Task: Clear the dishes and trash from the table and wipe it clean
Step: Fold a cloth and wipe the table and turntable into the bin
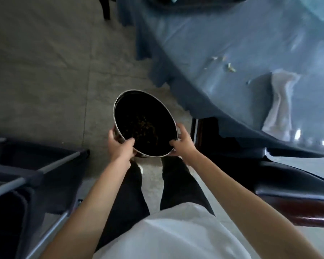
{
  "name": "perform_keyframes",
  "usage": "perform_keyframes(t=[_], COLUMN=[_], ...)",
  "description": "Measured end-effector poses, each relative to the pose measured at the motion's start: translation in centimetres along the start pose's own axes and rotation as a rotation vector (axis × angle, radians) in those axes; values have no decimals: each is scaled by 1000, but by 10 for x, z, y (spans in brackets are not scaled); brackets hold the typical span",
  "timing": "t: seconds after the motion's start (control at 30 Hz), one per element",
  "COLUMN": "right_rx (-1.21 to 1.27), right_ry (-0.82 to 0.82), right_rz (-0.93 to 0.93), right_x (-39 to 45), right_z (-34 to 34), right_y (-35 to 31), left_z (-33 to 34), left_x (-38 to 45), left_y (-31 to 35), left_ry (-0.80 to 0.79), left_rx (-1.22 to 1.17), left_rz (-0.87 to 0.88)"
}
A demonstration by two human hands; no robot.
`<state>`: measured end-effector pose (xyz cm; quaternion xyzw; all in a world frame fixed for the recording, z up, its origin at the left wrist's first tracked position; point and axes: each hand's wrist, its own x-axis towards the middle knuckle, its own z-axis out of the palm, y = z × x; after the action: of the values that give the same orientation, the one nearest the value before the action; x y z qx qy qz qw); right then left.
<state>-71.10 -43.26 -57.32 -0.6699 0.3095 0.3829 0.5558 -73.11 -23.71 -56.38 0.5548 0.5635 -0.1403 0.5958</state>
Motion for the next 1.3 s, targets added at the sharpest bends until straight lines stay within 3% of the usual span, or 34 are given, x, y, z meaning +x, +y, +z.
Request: perform_keyframes(t=[0.2, 0.37, 0.5, 0.6, 0.83, 1.13, 1.3], right_rx=[-357, -337, -571, -713, -633, -581, -615], right_ry=[181, 613, 907, 860, 925, 937, 866], right_rz=[-182, -427, -455, -421, -714, -751, -821], right_x=[-20, -24, -10, 6, 39, 76, 95], right_z=[-55, -164, -262, -296, -301, -276, -243], right_y=[-47, -94, -72, -42, -18, -76, -111], left_z=[43, 78, 99, 110, 125, 136, 135], left_x=[-41, -47, -47, -45, -48, -52, -49], left_y=[30, 45, 46, 43, 40, 46, 48], left_ry=[63, 69, 92, 106, 117, 113, 97], left_rx=[7, 84, 118, 120, 121, 127, 139], left_rz=[29, 24, 24, 20, -13, 24, 57])
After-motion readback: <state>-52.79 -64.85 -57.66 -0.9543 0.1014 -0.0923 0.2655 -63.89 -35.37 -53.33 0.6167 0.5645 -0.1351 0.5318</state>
